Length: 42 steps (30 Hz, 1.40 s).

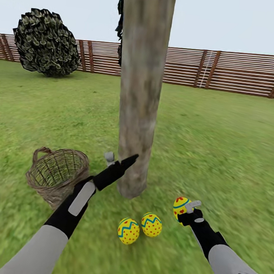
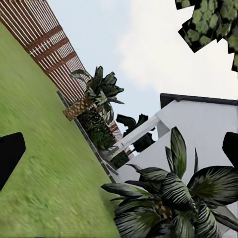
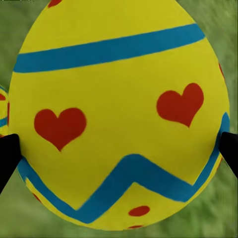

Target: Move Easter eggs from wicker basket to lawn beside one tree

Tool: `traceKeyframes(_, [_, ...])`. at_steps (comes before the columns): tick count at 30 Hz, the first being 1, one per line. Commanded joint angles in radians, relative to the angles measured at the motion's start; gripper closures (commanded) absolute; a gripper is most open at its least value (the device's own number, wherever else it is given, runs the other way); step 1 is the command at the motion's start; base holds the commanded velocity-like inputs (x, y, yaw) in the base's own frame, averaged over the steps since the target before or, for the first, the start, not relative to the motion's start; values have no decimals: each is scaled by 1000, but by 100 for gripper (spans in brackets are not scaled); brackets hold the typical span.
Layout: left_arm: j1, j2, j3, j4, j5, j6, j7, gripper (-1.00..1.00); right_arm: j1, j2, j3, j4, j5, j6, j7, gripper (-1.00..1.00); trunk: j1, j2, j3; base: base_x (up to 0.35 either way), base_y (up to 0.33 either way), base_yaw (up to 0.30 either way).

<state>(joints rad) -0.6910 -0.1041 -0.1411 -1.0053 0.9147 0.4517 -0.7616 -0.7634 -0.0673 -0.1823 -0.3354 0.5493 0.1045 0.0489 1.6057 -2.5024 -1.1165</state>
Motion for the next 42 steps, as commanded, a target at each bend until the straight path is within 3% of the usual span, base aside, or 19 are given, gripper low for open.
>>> traceKeyframes(1, [-1,0,-2,1,9,9,1,-100,1,1,-7,-2,9,3,3,100,0,0,-1,-37,-322,288])
traceKeyframes(13, [-1,0,-4,1,8,10,2,-100,3,1,-7,-2,10,2,0,100,0,0,-1,-3,-332,289])
traceKeyframes(16, [-1,4,-44,-11,3,9,2,-100,3,1,-6,-2,11,1,0,100,0,0,-1,34,-333,289])
traceKeyframes(18, [-3,19,-53,-16,-64,4,3,-100,3,1,-6,-2,11,1,-1,100,0,0,-1,130,-317,289])
traceKeyframes(20, [-4,19,-52,-14,-211,2,17,-100,3,1,-6,-2,11,1,-1,100,0,0,-1,184,-248,289])
traceKeyframes(22, [-4,23,-54,-13,-270,9,26,-100,3,1,-6,-3,11,1,-1,100,0,0,-1,214,-162,289])
traceKeyframes(23, [-4,26,-55,-11,-279,13,26,-100,3,1,-5,-3,11,1,-1,100,0,0,-1,208,-88,255])
traceKeyframes(24, [-4,32,-57,-13,-283,18,22,-100,3,1,-5,-3,11,1,-1,100,0,0,-1,91,-29,89])
traceKeyframes(25, [-4,56,-74,-21,-285,39,16,-100,3,0,-6,-3,11,2,-1,100,0,0,-1,46,-15,46])
traceKeyframes(27, [-5,89,-161,-56,-284,92,9,-100,3,1,-3,0,21,7,-3,100,0,0,-1,14,-5,14])
traceKeyframes(28, [-5,95,-198,-100,-281,104,1,-100,3,1,-2,1,24,10,-9,100,0,0,-1,4,-1,4])
traceKeyframes(31, [-1,99,-243,-167,-280,112,-37,-100,3,1,0,23,30,19,-14,100,0,0,-1,1,0,1])
traceKeyframes(32, [1,99,-275,-175,-280,114,-114,-100,3,0,1,35,30,36,-15,100,0,0,-1,0,0,0])
traceKeyframes(36, [1,101,-278,-165,-278,114,-137,-100,3,1,1,39,29,40,-21,100,1,-1,-16,0,0,0])
traceKeyframes(38, [2,101,-278,-162,-278,115,-137,-100,3,9,0,56,26,42,-82,100,2,-2,-24,0,0,0])
traceKeyframes(40, [2,93,-279,-161,-279,115,-136,-100,-4,36,0,98,24,60,-177,100,3,-2,-32,0,0,0])
traceKeyframes(42, [3,88,-281,-162,-278,116,-136,-100,-16,48,0,123,20,95,-212,100,4,-3,-40,0,0,0])
